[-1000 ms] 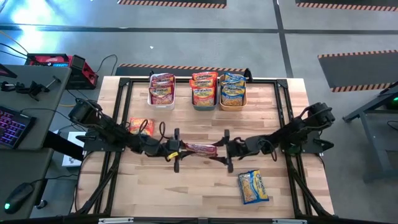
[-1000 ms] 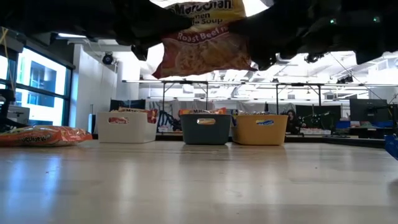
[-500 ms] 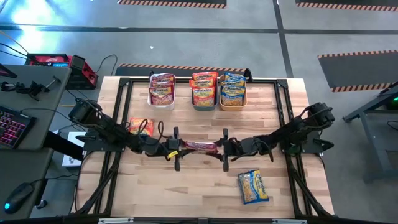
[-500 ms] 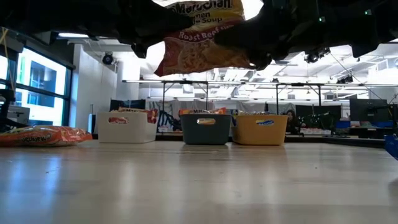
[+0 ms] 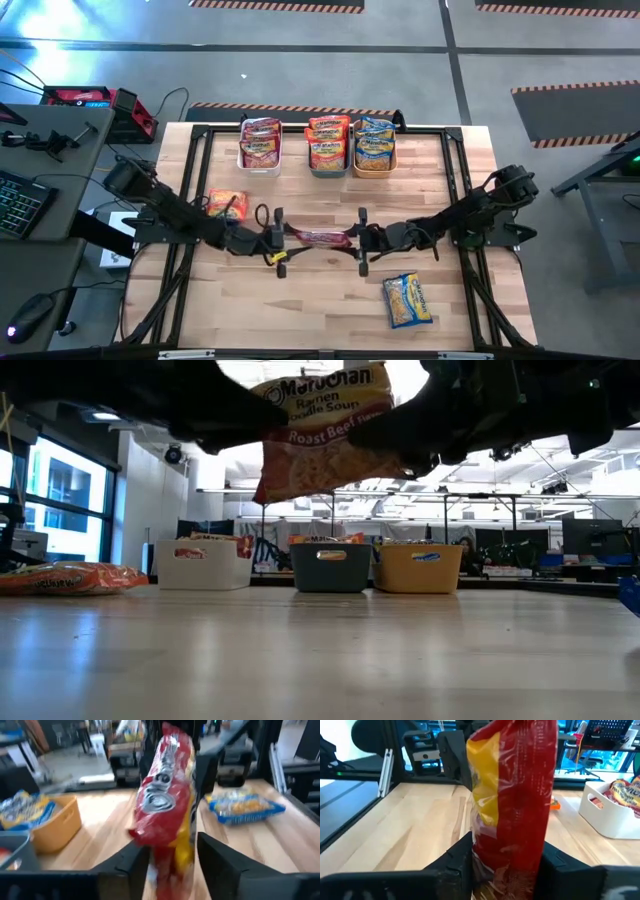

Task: Sort Maruchan noodles
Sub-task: Put the red noodle pack into the white bin

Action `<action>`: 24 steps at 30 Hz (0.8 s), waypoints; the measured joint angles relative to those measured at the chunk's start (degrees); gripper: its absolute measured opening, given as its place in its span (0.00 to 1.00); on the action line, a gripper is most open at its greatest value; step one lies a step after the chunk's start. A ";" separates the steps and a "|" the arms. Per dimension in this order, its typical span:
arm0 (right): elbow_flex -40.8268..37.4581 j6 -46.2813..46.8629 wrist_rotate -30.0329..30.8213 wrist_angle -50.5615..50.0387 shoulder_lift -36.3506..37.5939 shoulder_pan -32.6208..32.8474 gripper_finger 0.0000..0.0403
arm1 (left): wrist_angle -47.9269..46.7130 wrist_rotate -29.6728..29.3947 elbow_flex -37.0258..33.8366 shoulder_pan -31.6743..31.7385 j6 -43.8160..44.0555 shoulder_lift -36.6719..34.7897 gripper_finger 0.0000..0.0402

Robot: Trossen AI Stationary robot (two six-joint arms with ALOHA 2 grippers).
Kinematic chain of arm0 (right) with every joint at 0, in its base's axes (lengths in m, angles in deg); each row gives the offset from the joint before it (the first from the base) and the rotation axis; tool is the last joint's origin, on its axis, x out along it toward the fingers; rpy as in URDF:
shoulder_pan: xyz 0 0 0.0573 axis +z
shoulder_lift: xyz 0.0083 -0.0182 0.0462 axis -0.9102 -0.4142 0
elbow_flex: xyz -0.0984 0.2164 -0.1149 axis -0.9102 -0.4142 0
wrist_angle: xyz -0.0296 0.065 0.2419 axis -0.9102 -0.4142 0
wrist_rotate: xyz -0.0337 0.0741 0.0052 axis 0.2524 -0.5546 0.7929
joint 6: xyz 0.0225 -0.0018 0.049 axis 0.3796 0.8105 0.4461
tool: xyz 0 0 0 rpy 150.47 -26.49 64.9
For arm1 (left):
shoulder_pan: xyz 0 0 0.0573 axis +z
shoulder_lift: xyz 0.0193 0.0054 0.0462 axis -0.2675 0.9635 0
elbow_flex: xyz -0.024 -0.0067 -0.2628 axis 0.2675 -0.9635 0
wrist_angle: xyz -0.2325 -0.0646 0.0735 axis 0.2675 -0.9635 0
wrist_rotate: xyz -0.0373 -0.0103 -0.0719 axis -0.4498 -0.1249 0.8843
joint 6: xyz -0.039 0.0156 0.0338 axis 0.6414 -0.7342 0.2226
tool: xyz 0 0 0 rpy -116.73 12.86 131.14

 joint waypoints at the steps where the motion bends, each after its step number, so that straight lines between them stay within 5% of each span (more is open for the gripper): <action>1: -0.02 -0.02 -0.04 -0.08 0.00 -0.01 0.27 | -3.24 0.01 0.00 -0.09 1.19 -1.49 0.39; 12: -0.02 -1.34 -2.61 -2.25 0.00 -2.10 0.26 | -33.69 4.47 8.24 -1.46 8.44 -15.75 0.49; 24: 4.25 -2.76 -4.13 -10.40 0.00 -3.42 0.25 | -62.59 5.13 28.17 2.37 9.81 -10.01 0.52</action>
